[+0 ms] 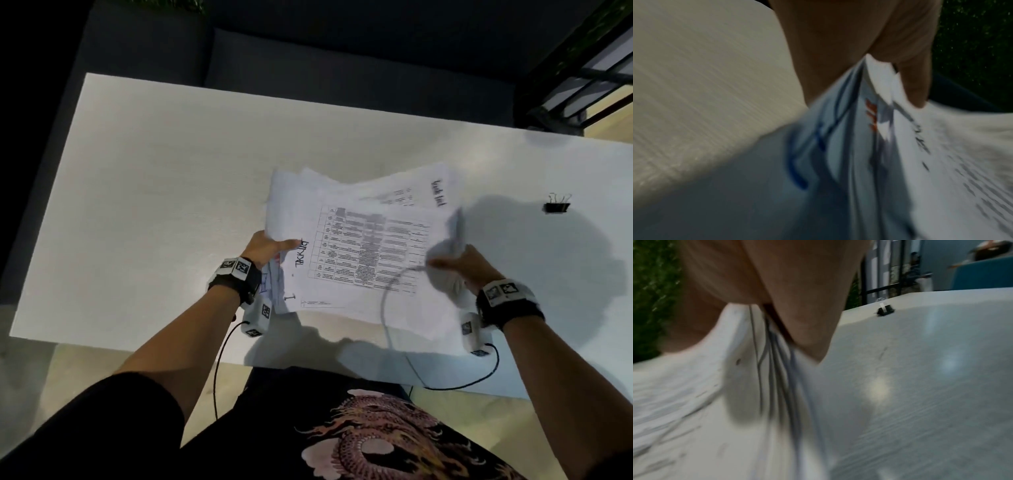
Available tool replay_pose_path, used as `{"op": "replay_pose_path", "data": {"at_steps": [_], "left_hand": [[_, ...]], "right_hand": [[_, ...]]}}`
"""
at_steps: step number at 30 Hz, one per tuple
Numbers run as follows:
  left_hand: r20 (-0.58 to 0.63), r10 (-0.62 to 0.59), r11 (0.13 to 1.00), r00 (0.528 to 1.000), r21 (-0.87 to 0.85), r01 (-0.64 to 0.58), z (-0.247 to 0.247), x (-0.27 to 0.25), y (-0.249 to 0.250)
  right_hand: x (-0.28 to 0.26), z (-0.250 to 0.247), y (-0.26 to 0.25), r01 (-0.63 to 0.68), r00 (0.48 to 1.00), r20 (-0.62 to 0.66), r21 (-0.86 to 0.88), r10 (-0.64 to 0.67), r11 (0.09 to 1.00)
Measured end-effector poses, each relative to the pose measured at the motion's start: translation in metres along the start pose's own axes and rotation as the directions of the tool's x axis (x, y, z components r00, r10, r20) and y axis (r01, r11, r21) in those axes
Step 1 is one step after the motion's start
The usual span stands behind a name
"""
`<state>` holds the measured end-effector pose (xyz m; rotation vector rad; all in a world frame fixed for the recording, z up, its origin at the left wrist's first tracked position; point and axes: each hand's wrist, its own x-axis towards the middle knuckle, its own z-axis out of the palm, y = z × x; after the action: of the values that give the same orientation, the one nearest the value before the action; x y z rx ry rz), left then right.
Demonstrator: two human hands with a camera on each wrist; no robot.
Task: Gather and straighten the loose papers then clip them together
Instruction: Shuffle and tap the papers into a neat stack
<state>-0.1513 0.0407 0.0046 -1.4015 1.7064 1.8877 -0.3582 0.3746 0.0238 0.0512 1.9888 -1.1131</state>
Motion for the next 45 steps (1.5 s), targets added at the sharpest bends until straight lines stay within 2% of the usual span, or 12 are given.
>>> {"op": "replay_pose_path", "data": {"at_steps": [3, 8, 15, 21, 24, 26, 29, 32, 34, 38, 43, 45], "left_hand": [[-0.052, -0.033, 0.999, 0.998, 0.007, 0.034, 0.001, 0.006, 0.001], [0.016, -0.059, 0.997, 0.998, 0.048, 0.058, -0.011, -0.001, 0.006], [-0.164, 0.031, 0.956, 0.986, 0.294, 0.019, 0.014, 0.001, 0.000], [0.027, 0.064, 0.996, 0.998, 0.053, -0.066, 0.018, -0.015, -0.008], [0.142, 0.087, 0.993, 0.986, -0.092, -0.074, 0.010, -0.021, -0.011], [0.221, 0.111, 0.984, 0.969, -0.162, -0.076, 0.002, -0.025, -0.010], [0.284, 0.117, 0.979, 0.952, -0.195, -0.061, -0.007, -0.025, -0.005], [0.305, -0.006, 0.998, 0.952, -0.058, 0.025, -0.012, -0.018, -0.011], [0.245, -0.106, 0.991, 0.964, 0.106, 0.082, 0.000, -0.016, -0.010], [-0.038, -0.025, 0.993, 0.999, 0.114, 0.029, 0.027, -0.013, -0.004], [-0.169, 0.179, 0.977, 0.969, -0.087, -0.195, 0.023, -0.031, 0.019], [-0.231, 0.381, 0.899, 0.895, -0.133, -0.417, 0.019, -0.046, 0.039]], "right_hand": [[0.014, 0.010, 0.000, -0.055, 0.998, -0.035, -0.175, 0.050, 0.983], [0.010, -0.002, 0.014, -0.140, 0.989, -0.053, -0.025, 0.139, 0.990], [0.008, 0.011, 0.008, -0.172, 0.980, -0.080, 0.117, 0.182, 0.978], [0.000, 0.005, 0.013, -0.135, 0.969, -0.169, 0.241, 0.178, 0.961], [-0.003, -0.003, 0.018, -0.081, 0.990, -0.046, 0.574, 0.131, 0.815], [-0.016, -0.012, 0.015, -0.100, 0.994, 0.093, 0.595, 0.056, 0.797], [-0.025, -0.029, 0.010, 0.003, 1.000, 0.006, 0.410, -0.006, 0.912], [-0.014, -0.024, 0.010, -0.088, 0.996, 0.029, 0.177, 0.084, 0.980], [-0.004, -0.007, 0.010, -0.138, 0.988, -0.051, 0.094, 0.143, 0.986], [0.005, 0.016, 0.002, -0.090, 0.962, -0.264, -0.056, 0.072, 0.994], [-0.033, 0.019, -0.045, 0.171, 0.906, -0.399, 0.043, -0.140, 0.984], [-0.049, 0.020, -0.064, 0.291, 0.843, -0.500, 0.115, -0.198, 0.950]]}}
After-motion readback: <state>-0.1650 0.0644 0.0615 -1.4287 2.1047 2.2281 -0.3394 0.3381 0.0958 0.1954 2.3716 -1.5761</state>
